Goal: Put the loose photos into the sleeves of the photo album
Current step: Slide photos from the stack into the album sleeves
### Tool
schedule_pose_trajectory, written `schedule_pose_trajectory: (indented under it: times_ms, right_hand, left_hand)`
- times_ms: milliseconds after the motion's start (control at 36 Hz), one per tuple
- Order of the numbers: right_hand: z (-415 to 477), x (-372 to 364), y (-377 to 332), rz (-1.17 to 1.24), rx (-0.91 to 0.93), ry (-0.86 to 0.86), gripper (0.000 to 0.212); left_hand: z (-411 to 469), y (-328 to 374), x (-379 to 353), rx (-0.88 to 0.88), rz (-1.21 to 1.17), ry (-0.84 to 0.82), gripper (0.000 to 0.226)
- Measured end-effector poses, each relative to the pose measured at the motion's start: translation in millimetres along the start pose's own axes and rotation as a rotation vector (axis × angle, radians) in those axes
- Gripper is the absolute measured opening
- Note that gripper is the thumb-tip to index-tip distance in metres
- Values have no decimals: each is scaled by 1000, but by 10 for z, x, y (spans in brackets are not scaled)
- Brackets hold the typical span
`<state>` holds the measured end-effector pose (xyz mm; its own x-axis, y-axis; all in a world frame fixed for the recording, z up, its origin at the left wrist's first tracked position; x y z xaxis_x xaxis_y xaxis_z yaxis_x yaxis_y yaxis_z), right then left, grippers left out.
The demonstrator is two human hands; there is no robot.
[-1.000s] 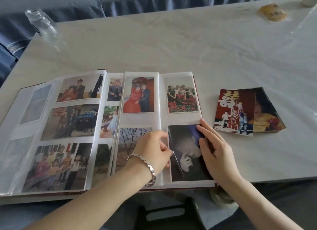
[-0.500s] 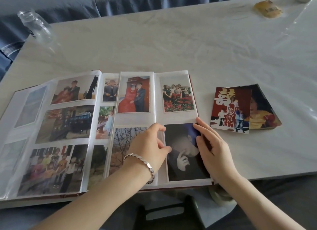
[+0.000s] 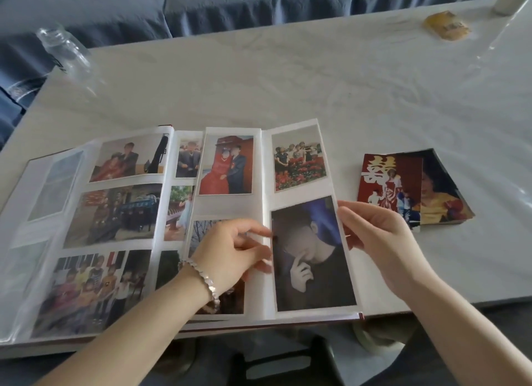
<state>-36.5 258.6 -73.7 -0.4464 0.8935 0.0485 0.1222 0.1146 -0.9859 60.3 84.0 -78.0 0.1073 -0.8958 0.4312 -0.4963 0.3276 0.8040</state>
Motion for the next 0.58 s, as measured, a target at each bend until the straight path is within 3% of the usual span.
schedule_pose_trajectory:
  times_ms: [83,194,250,333,361,389,417,500,583]
  right_hand:
    - [25,-86,-52,-27,-6,-28,25]
    - [27,-204,-90,47,-47,-96,16]
    - [-32,-385,-140,93,-54,-212,23]
    - [-173,-787,-173,-124,30,-440,41]
    - [-216,-908,-164,-226,52,-487,39]
    - [-242,-1007,-142,-341,102,-512,37]
    - [-260,-1095,-141,-448,176,-514,38]
    - [-298,-1302,-61,-663,327,-542,43]
    - [-314,-1386,13,-729,468,-573,50]
  left_hand:
    - [14,69,93,-59,168,15,16]
    - [61,208,397,-122,259,194,6]
    - [97,179,514,-73,173,228,23]
    - [151,72,597,28,-151,149,62]
    - [138,66,639,48,-201,160,65]
    - [140,53,685,33,-201,184,53]
    - [125,44,727,15,-156,222,38]
    - [101,42,758,-117,30,298,60]
    - [118,107,578,-343,377,246,57]
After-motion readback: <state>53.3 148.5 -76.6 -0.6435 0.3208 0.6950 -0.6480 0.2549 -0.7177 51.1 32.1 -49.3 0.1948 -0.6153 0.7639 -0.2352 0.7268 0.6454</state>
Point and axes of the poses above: each hand's wrist, its own z-axis towards the middle knuckle, its own x-axis out of the back of the hand, y = z × x, the point moved 8 cm from there along z, towards the middle knuckle
